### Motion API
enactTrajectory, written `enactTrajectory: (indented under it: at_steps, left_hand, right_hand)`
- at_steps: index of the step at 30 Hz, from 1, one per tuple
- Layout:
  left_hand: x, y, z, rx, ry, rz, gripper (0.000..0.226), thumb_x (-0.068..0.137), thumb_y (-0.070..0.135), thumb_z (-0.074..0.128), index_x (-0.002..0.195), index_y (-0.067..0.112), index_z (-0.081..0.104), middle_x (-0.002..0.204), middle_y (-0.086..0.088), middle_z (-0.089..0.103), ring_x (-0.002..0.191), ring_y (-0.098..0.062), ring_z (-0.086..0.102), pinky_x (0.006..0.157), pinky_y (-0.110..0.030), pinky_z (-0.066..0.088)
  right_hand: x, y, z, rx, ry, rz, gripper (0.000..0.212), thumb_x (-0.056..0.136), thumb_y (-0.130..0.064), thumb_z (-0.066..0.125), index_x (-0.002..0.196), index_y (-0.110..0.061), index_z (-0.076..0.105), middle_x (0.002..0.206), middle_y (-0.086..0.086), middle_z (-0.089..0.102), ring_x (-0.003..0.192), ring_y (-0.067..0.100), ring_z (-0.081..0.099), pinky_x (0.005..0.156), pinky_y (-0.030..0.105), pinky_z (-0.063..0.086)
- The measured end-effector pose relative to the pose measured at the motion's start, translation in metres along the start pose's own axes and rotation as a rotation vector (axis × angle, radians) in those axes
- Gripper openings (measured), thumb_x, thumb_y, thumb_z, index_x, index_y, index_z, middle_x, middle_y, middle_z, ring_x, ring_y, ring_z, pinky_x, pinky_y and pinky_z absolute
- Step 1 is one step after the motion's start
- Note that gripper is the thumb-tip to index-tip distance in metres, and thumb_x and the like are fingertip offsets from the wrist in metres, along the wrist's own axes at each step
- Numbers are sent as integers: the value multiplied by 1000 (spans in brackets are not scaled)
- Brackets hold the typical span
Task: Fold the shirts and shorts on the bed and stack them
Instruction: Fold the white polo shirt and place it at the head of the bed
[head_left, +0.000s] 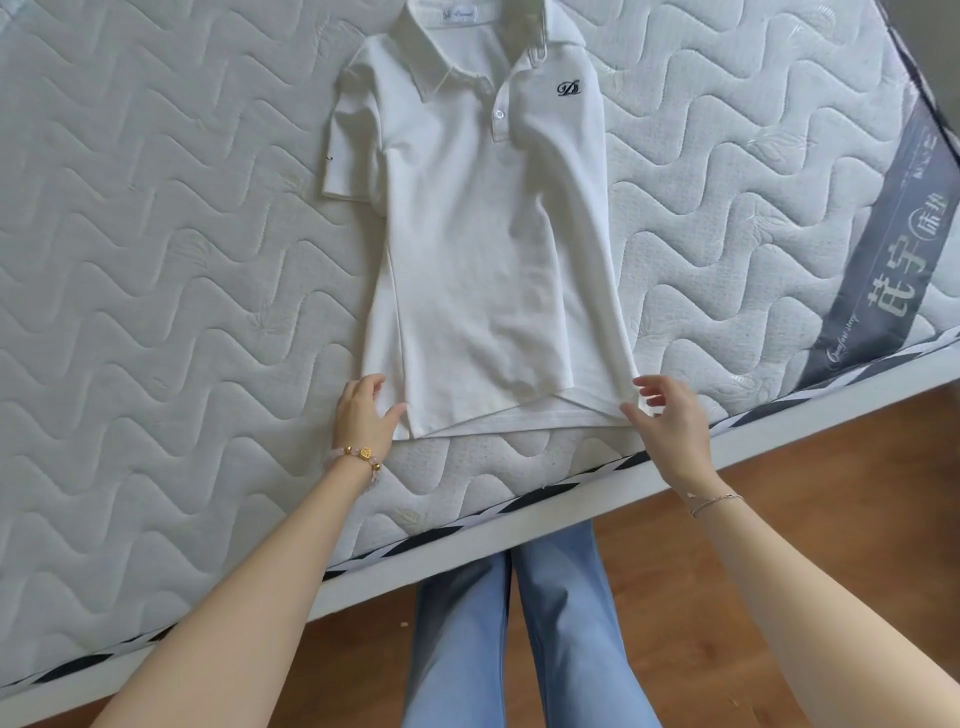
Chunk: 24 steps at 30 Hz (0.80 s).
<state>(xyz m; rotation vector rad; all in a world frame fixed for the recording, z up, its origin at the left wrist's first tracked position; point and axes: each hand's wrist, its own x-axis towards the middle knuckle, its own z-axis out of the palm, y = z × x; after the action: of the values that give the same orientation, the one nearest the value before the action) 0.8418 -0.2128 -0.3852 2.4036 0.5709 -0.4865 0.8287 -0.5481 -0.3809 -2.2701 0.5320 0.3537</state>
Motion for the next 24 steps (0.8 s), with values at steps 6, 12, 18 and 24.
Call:
enactTrajectory:
  at_steps: [6,12,18,24]
  left_hand:
    - [10,3,10,-28,42,-95,29,77,22,73,100,7,65,114,-16,54,106,-33,53,96,-36,41]
    - [17,16,20,16,61,-209,23,75,34,73,86,16,63,112,-7,56,107,-28,51,90,-38,44]
    - [23,18,18,-157,73,-303,7,76,20,71,77,15,66,89,-5,68,85,-24,62,75,-30,50]
    - [15,8,-2,-430,48,-273,7,80,11,69,83,7,64,76,-7,64,75,-18,58,68,-23,46]
  right_hand:
    - [11,6,9,33,-31,80,27,82,-14,67,108,-13,61,104,6,59,91,18,57,76,26,40]
    - [24,0,10,90,69,147,45,81,-19,69,122,-15,51,107,2,54,93,14,54,78,28,41]
    - [36,-5,9,102,-1,227,25,82,-21,67,104,-12,62,85,0,61,77,15,56,60,21,39]
    - [38,-10,7,87,-61,266,19,81,-24,67,94,-9,67,83,3,64,74,15,55,58,23,39]
